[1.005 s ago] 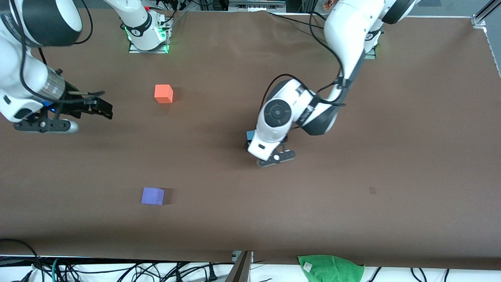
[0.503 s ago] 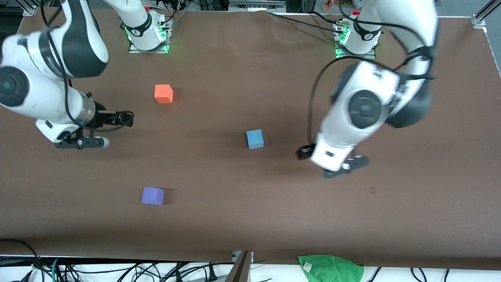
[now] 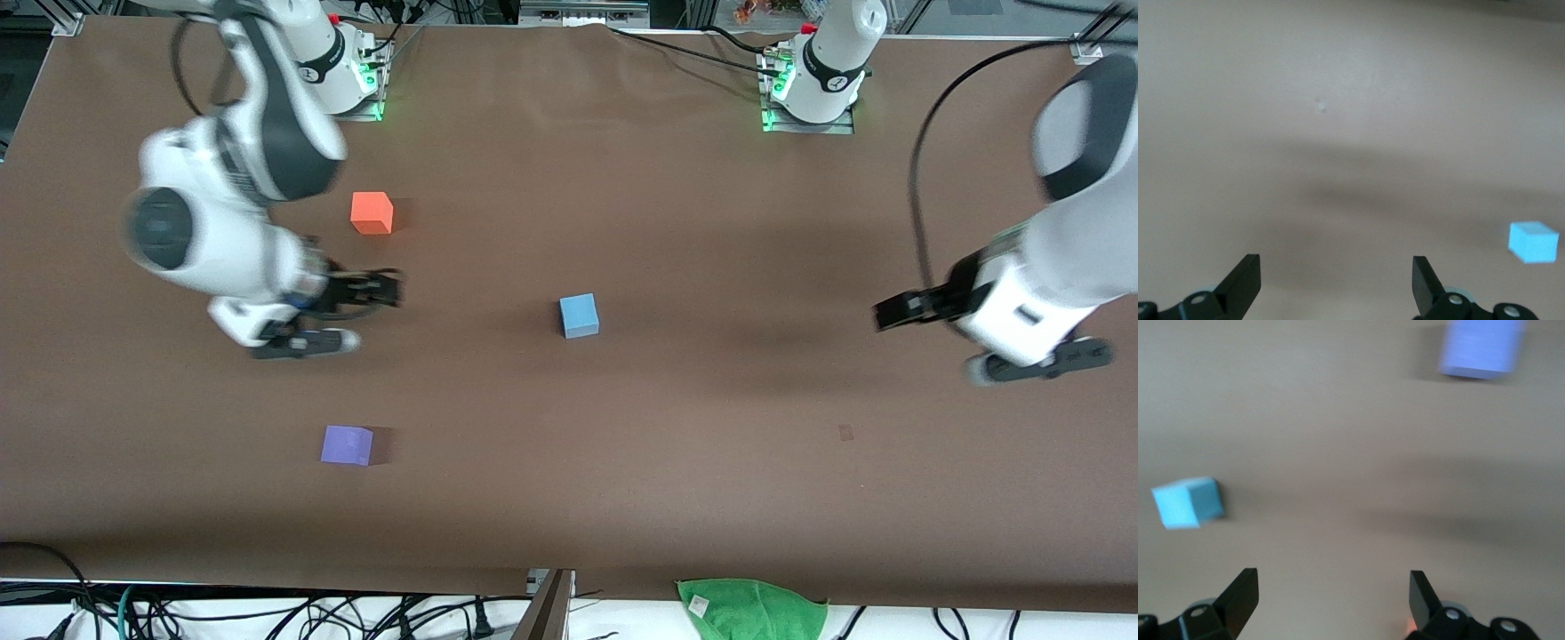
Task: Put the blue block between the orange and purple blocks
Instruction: 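Grasp the blue cube with the right gripper while the left gripper retracts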
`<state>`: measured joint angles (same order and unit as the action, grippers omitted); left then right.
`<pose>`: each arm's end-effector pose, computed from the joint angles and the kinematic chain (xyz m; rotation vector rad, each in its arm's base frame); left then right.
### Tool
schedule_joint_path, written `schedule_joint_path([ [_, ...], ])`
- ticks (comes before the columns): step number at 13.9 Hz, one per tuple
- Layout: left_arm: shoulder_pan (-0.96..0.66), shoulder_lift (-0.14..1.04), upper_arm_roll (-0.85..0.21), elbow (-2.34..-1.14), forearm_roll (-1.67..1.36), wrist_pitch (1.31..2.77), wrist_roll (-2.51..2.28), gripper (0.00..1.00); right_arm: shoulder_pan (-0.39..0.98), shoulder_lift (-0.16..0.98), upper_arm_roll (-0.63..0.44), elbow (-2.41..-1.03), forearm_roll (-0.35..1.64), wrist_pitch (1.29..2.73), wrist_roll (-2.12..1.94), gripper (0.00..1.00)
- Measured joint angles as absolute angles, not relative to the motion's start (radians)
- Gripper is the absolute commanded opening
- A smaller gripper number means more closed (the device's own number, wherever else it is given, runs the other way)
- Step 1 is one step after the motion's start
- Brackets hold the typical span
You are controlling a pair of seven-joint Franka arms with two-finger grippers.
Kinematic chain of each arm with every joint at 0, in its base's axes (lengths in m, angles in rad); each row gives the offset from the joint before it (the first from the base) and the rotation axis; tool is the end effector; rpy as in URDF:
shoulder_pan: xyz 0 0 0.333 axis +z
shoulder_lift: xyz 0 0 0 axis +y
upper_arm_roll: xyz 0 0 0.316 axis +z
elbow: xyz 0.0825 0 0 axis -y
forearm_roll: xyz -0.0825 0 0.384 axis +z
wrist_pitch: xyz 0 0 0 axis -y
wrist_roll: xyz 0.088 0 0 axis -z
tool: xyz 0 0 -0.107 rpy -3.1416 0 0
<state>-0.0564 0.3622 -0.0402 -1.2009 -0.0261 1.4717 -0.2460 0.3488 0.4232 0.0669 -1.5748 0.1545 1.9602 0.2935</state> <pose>0.6474 -0.0607 0.5704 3.1049 0.2332 -0.1505 0.6138 0.2758 0.3945 -2.9913 -0.0828 0.1406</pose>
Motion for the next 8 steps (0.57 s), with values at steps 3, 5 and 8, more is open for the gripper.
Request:
schedule_joint_path([
  [3, -0.005, 0.246, -0.039, -1.296, -0.026, 1.467, -0.171, 1.00, 0.518, 0.596, 0.067, -1.529, 0.146, 2.190, 0.441, 1.00],
  [5, 0.010, 0.184, -0.039, -1.361, -0.026, 1.465, -0.168, 1.00, 0.579, 0.717, 0.062, -1.442, 0.139, 2.246, 0.490, 1.00],
  [8, 0.023, 0.118, -0.039, -1.462, -0.026, 1.466, -0.168, 1.00, 0.612, 0.822, 0.060, -1.340, 0.121, 2.255, 0.558, 1.00],
])
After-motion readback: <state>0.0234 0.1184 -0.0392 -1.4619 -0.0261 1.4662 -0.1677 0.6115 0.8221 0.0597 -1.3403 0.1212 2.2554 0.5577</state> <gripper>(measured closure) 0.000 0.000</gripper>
